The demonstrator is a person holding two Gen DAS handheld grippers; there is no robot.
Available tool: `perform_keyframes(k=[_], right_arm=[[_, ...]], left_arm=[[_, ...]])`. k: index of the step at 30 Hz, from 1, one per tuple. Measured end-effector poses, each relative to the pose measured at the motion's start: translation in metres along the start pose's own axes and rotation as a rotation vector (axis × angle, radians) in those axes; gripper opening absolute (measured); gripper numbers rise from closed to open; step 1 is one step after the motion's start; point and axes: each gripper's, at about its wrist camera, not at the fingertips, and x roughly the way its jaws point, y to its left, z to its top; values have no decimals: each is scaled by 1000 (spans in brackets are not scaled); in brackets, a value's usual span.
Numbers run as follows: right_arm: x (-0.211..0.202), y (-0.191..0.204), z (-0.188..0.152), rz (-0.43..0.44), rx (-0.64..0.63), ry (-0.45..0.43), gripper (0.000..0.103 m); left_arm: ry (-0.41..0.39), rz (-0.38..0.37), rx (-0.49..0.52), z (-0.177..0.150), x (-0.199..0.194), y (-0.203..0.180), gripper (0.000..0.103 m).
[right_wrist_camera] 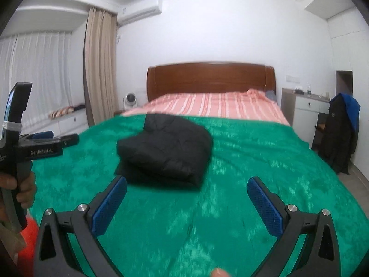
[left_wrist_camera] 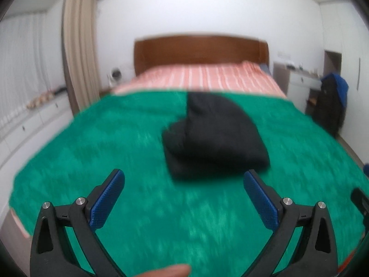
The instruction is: Fold large clothes
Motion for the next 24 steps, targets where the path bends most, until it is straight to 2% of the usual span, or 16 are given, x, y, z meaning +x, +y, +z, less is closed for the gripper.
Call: perform_keyframes(k=[2,5,7,12,24], right_arm=[[-3,5,-18,5,-15,30,103],[-6,9,-42,9,12,92,103],[-8,10,-53,23,45,134,103],[-11,18,-59,28,21,181,103],[0,22,-62,-3,35,241,103]], left_arm=[[73,-21,-8,-31,4,-2,103],[111,-21,13,-64,-2,-7,103],[120,-22,35,-72,-9,-10,103],[123,-26,17,-71,-25,-9,103],[180,83,5,-85,-7,-4,103]])
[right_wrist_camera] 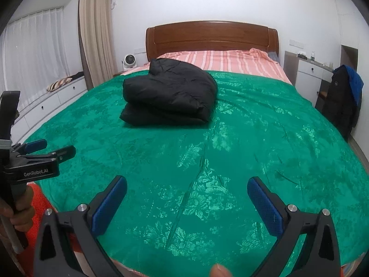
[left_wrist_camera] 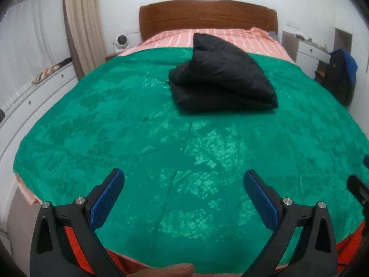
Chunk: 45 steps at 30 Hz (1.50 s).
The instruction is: Fold large clothes
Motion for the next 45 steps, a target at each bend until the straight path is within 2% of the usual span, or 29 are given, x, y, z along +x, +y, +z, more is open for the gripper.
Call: perform_keyframes(k=[7,16,32,35,39,45], right_arm=[[9,3,-4,3,5,37,103],[8,3,-3,3,-2,57,103],[6,19,-5,26,-19,82,103],[6,15,-6,14,-6,94,103],[5,6,-5,13,31,107,103],[6,3,-4,-9,35,125,103]], left_arm=[[27,-5,32,-5,7,-6,103],[0,-21,71,-5,1,-13,103],[-6,-135,65,-1,-8,-10,103],[-30,-128,58,2,-15,-13,103],[-66,-90,100,4,-21,-20,103],[-51,-87,88,3,-19,-20,103]])
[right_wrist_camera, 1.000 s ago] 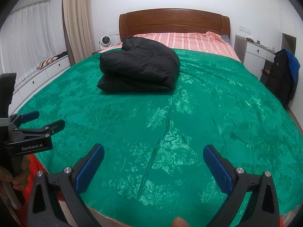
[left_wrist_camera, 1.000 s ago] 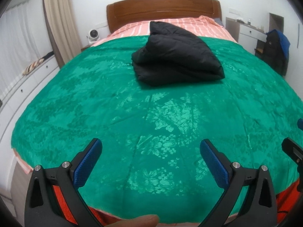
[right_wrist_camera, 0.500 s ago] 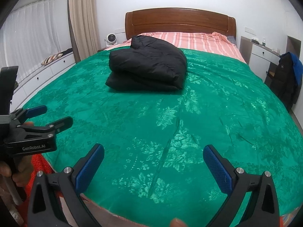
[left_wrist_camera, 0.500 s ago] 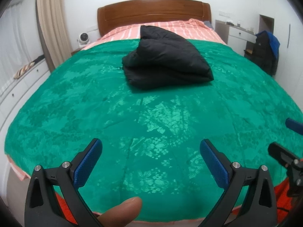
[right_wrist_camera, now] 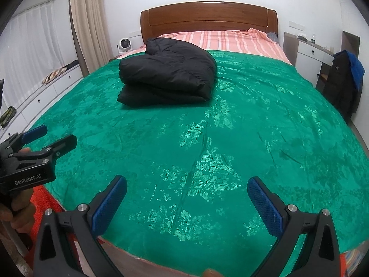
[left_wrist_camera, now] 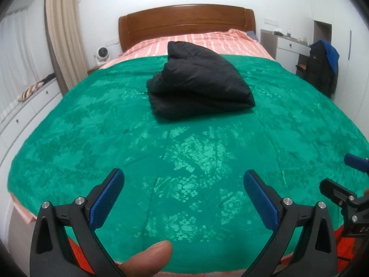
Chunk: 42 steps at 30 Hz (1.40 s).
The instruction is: Fold large clothes
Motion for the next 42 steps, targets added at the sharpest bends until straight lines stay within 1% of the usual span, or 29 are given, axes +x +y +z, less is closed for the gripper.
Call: perform_keyframes(k=[6,12,17,19,23,27,30,34,37,42], right_arm=[[2,3,1,1,-4,13,103],[-5,7,4,13,-14,4,103],[-9,9,6,17,-18,-3,103],[-10,9,6,17,-17,-3,103],[-13,6,9,16,-7,-4,103],[-19,-2,17,-3,18,-20,103],[-22,-5,24,-24,22,-29,103],[-19,-4,25,-51,14,-12,103],[-15,-2,24,-71,7,6,103],[-15,1,27,-91,-17,6,103]], left_arm=[[-38,46,4,-2,-3,4,103],[-40,72,-9,-3,-1,6,103],[-55,58,-12,0,-7,7,103],[-65,63,1,2,-10,6,103],[-90,105,33,5,-14,1,103],[-52,62,31,9,-13,-3,103],[-19,48,18,9,-11,-4,103],[32,21,-10,6,-5,1,103],[45,16,-9,4,-4,3,103],[50,1,-7,4,-7,3,103]])
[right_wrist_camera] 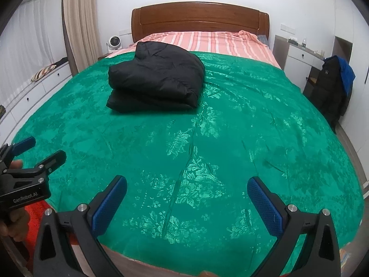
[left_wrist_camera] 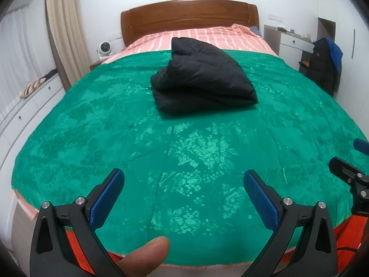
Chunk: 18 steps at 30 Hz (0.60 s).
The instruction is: Fold large clothes
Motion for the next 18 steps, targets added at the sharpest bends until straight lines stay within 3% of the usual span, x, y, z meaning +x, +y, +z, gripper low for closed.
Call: perform_keyframes(k=[18], right_arm=[[-8,5,8,43,-24,-3,103]], left_arm=[[9,30,6,6,-7,-4,103]])
